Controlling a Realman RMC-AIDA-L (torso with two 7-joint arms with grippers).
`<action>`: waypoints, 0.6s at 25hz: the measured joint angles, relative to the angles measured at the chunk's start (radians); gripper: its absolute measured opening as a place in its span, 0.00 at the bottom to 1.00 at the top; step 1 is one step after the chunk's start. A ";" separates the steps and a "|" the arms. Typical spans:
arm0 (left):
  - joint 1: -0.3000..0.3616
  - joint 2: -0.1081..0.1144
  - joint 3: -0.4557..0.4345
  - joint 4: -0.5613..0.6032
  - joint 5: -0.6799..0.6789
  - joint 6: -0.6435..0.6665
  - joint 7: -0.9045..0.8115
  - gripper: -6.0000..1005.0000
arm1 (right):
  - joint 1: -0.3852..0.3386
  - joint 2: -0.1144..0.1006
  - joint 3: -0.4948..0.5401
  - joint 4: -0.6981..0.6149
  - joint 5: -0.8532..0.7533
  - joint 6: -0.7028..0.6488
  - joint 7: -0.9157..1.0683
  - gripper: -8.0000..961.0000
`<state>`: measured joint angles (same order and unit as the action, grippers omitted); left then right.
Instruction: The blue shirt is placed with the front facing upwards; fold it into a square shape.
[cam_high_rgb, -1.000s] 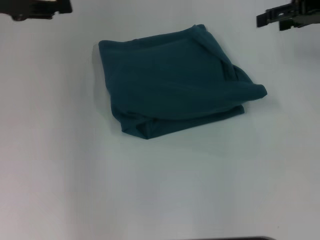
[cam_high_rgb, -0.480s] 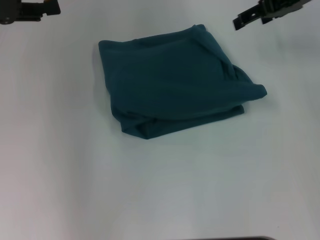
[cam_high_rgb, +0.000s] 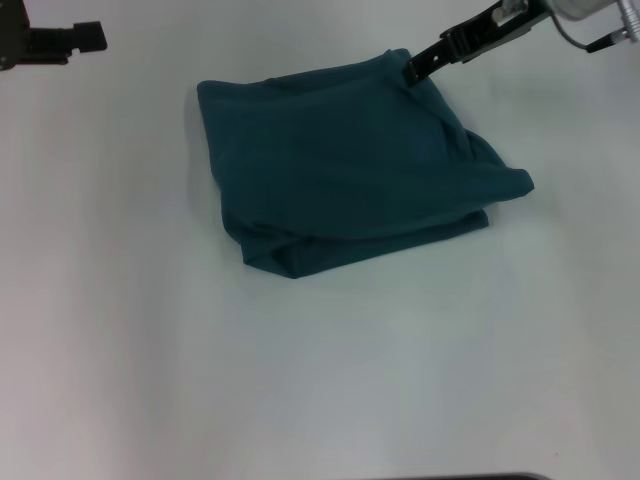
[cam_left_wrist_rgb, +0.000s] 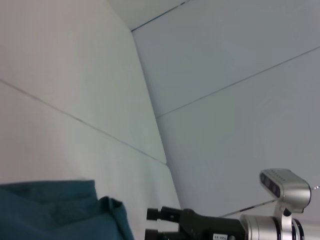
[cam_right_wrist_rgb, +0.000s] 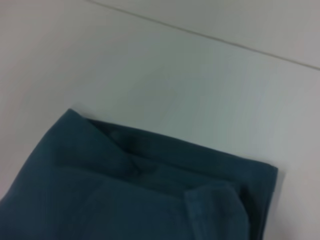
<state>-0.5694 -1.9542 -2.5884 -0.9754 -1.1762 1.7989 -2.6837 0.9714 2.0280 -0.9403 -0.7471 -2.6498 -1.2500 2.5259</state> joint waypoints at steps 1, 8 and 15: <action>0.003 0.000 0.000 0.005 0.000 0.000 0.003 0.93 | 0.001 0.005 -0.003 0.007 0.000 0.010 0.001 0.94; 0.008 -0.004 0.002 0.029 0.001 -0.009 0.017 0.93 | 0.029 0.025 -0.074 0.100 -0.001 0.119 0.021 0.93; 0.002 -0.012 0.002 0.029 0.001 -0.012 0.023 0.93 | 0.039 0.030 -0.066 0.132 0.006 0.178 0.062 0.92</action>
<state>-0.5670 -1.9660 -2.5861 -0.9462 -1.1749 1.7873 -2.6605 1.0102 2.0583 -1.0063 -0.6149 -2.6442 -1.0723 2.5884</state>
